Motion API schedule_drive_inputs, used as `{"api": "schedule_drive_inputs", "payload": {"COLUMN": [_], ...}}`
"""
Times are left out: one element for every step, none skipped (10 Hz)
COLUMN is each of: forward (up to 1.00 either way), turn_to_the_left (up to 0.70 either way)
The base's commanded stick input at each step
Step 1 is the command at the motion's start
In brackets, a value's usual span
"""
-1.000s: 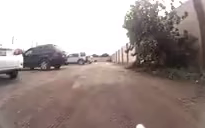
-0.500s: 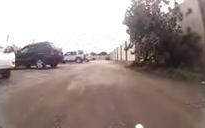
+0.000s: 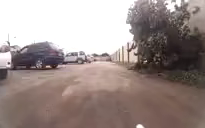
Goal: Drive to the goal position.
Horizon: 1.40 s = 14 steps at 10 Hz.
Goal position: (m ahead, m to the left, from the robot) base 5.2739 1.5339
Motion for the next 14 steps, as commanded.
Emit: {"api": "schedule_drive_inputs", "payload": {"forward": [0.50, 0.50, 0.50, 0.50, 0.50, 0.50, 0.50, 0.50, 0.50, 0.50, 0.50, 0.50, 0.50, 0.50], "turn_to_the_left": [0.00, 0.00, 0.00, 0.00, 0.00, 0.00, 0.00, 0.00, 0.00, 0.00, 0.00, 0.00, 0.00, 0.00]}}
